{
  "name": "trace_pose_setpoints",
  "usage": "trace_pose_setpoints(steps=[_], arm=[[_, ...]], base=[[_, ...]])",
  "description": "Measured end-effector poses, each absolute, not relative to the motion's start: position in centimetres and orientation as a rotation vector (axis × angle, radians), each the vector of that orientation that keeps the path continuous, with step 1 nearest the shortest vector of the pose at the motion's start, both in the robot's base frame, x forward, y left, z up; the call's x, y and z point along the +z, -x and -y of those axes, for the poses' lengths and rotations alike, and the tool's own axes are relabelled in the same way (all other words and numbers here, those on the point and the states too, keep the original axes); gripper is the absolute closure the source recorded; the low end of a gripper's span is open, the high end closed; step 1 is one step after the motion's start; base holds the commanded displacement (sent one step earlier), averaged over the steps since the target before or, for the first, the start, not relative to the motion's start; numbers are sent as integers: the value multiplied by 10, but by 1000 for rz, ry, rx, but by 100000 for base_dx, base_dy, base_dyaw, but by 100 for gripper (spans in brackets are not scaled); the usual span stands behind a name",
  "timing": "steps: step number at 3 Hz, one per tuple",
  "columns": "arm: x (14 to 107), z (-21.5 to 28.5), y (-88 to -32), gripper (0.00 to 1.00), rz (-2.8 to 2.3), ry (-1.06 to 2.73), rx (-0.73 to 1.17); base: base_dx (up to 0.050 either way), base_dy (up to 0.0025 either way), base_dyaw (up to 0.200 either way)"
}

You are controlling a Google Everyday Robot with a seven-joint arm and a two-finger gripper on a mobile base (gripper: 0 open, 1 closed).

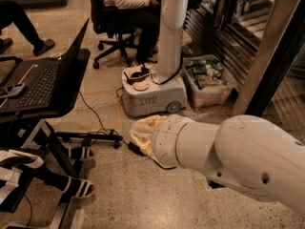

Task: Close left fridge door

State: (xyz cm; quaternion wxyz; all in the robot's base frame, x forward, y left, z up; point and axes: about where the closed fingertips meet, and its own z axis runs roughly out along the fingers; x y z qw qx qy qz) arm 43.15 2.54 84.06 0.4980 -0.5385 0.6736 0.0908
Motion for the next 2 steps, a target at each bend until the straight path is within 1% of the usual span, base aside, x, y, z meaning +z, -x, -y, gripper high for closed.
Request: trace_pose_setpoints(steps=[1,2], arm=[[843,-29,-430,100,-1628,1302,180],[840,-32,-428,100,-1608,1313,25]], base=[[0,0,0],[0,0,0]])
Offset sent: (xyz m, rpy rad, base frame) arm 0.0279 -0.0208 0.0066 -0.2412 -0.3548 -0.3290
